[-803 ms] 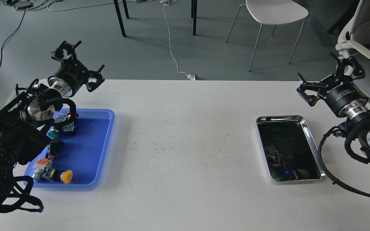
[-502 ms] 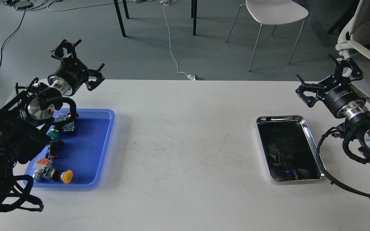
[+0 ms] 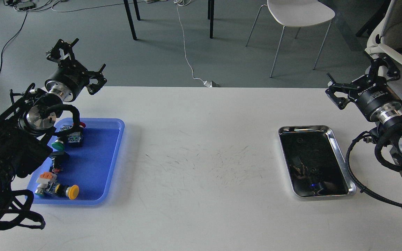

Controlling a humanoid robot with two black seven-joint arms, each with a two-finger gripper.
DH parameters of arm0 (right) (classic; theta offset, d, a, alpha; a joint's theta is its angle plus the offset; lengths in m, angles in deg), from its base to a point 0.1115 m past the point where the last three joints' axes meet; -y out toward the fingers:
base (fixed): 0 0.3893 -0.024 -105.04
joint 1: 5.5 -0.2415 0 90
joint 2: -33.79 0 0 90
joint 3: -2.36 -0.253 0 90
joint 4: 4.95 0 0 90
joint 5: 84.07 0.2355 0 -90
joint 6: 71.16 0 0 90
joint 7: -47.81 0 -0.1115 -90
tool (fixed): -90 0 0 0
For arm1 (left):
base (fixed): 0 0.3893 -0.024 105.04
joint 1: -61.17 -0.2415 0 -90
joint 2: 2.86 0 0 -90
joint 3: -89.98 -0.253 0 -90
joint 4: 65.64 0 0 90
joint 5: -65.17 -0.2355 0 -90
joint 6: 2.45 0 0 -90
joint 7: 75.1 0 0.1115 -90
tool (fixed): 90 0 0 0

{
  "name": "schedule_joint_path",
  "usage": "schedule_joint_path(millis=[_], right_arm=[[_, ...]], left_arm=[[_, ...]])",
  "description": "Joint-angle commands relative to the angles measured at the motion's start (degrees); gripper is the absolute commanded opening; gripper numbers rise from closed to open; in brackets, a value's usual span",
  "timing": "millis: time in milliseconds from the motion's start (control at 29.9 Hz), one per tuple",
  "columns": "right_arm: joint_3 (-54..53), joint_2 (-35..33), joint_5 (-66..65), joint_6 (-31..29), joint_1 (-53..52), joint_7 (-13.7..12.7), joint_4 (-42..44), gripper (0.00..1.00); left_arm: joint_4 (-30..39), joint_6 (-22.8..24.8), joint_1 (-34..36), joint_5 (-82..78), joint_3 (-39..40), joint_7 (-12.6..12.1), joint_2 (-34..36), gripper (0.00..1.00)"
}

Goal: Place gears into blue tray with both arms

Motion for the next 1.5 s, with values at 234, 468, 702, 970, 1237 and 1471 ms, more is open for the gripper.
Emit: schedule_joint_path(millis=[234,468,702,970,1237,1471], right_arm=[[2.7,-1.7,-7.8,-0.3,-0.4,0.4,-1.0,0.99],[14.0,-8.2,-9.8,-0.3,-7.6,0.3,-2.8,0.98],[42.1,-16.7,-17.9,0.0,-29.0,-1.1,-6.6,0.98],[81.3,-10.7,-34.4,0.1,-62.5,-2.3,-9.0,0.98],[98.9,5.4,-47.2,0.0,-73.6,-2.6,-9.7,0.98],[106.3,12.2,-55.2,0.0,-72.4,-2.6,-10.1,0.98]], left_arm=[[0.5,0.5,-0.1,-0.5,-0.6,-0.3,0.4,1.0],[0.7,1.0,-0.4,-0.6,-0.6,0.0,0.6,1.0],[0.6,1.1,-0.4,-0.4,-0.5,-0.1,2.1,0.99],[0.3,1.1,-1.5,0.0,-0.2,-0.2,4.3,1.0],[0.3,0.3,-1.5,-0.1,-0.3,-0.1,5.1,0.99],[0.2,-0.5,-1.8,-0.1,-0.3,0.6,5.0,0.99]])
